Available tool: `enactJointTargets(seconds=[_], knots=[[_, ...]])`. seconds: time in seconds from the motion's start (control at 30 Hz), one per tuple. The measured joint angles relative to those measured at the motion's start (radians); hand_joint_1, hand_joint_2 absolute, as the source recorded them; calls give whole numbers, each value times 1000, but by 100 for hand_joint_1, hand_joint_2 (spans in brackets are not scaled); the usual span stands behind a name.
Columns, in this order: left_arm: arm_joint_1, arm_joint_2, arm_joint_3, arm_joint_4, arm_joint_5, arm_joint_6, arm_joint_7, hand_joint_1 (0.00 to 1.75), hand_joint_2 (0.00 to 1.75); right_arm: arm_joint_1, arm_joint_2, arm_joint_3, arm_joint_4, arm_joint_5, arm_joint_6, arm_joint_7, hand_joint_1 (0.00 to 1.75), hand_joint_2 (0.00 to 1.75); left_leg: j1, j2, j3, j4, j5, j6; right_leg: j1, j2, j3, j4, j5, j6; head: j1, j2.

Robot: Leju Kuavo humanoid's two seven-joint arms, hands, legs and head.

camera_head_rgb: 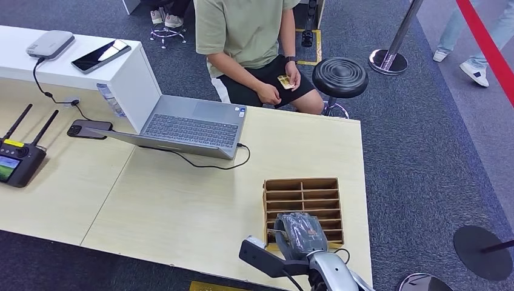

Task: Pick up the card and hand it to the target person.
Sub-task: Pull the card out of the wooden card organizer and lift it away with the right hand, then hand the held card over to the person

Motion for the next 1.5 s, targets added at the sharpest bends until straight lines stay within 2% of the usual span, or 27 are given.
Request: enactJointTargets(seconds=[0.23, 0.8, 1.07, 1.3, 1.5], knots=[[0, 0, 1, 0, -9, -5, 0, 0, 175, -24, 4, -5, -6, -3, -20, -8, 159, 175, 0, 0, 0, 0, 0, 0, 0, 0, 0, 0, 0, 0, 0, 0], [0, 0, 0, 0, -74, -35, 16, 0, 175, -248, 54, -40, -3, -4, -203, -79, 159, 175, 0, 0, -1, 0, 1, 0, 0, 0, 0, 0, 0, 0, 0, 0], [-1, 0, -9, 0, -120, -45, 19, 0, 175, -310, 71, -68, 144, 122, -379, -154, 159, 175, 0, -1, -1, 0, 1, 0, 0, -1, 0, 0, 1, 0, 0, 0], [-2, 0, -30, 0, -143, -52, 25, 0, 175, -352, 88, -93, 316, 195, -450, -169, 159, 175, 0, -2, -1, 0, 1, 0, 0, -2, 0, 0, 1, -1, 0, 0], [-2, 0, -48, 0, -157, -54, 34, 0, 175, -375, 100, -103, 427, 236, -462, -171, 159, 175, 0, -2, -1, 0, 1, 0, 0, -2, 0, 0, 1, -1, 0, 0]])
